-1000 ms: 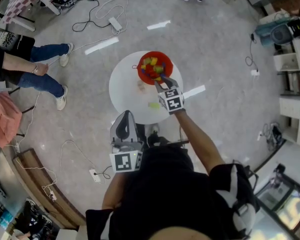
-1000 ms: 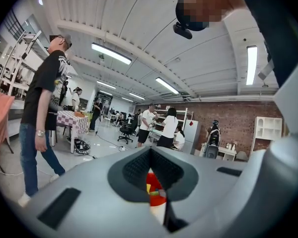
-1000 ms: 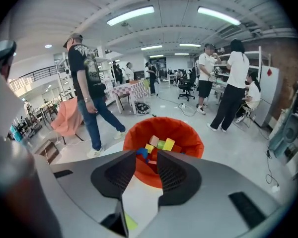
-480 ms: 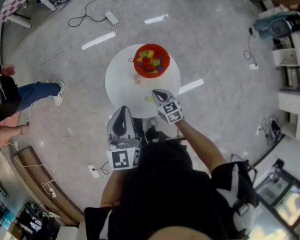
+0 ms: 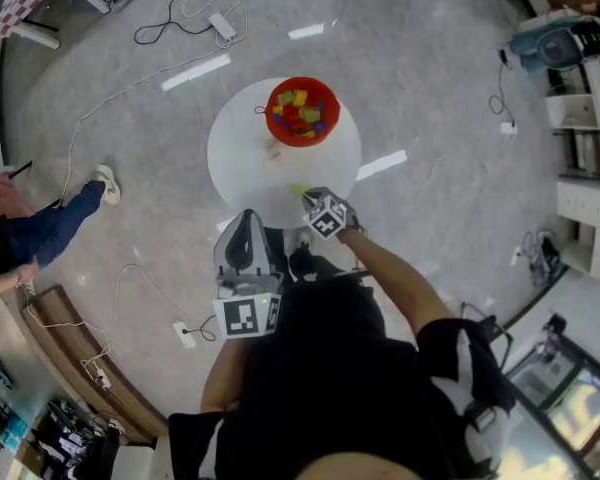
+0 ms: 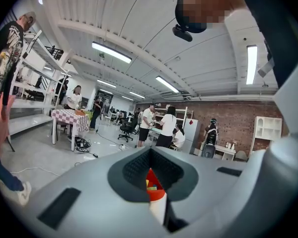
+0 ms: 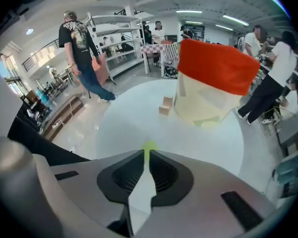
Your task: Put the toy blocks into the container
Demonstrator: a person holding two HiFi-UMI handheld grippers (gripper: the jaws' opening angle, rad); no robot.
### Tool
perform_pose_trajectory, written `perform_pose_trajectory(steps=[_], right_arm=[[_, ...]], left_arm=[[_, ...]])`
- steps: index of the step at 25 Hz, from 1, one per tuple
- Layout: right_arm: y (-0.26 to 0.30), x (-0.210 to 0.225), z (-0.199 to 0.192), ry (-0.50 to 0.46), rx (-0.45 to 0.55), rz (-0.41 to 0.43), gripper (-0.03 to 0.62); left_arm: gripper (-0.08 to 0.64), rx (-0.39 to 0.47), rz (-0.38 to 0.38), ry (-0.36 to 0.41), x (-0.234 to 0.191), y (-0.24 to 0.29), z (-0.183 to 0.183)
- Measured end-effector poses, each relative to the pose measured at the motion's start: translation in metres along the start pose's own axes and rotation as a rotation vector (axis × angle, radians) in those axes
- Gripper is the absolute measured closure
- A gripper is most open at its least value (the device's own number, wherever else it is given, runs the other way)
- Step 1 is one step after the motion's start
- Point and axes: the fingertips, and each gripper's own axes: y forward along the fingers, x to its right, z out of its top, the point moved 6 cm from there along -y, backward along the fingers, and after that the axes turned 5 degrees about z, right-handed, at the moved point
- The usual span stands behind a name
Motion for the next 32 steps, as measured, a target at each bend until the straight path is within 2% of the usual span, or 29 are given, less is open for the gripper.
perform_pose_trajectory(steps=[2, 3, 6, 9, 20, 32], right_arm=[[0.008, -0.002, -0.003, -0.031, -0.024, 0.009, 0.501], [0.011, -0.003, -0.003, -0.048, -0.032, 0.010, 0.481], [0.017, -0.002, -0.005, -0.079, -0.065, 0.005, 0.459], [0.026, 0.003, -0.008, -0.087, -0.097, -0.006, 0.439], [0.046, 0.019, -0.016, -0.081, -0.163, -0.026, 0.434], [0.049, 0.023, -0.016, -0.068, -0.164, -0.028, 0.448]], left_arm=[[0.566, -0.008, -0.001, 0.010, -0.002, -0.002, -0.005], [0.566, -0.013, -0.003, 0.018, -0.003, -0.003, -0.007], [0.566, -0.024, -0.001, 0.016, -0.004, -0.004, -0.008], [0.566, -0.016, 0.020, -0.024, -0.003, 0.000, -0.002], [0.566, -0.031, 0.033, -0.027, -0.007, 0.005, -0.005], [0.566, -0.017, 0.042, -0.028, -0.008, 0.009, -0.004]])
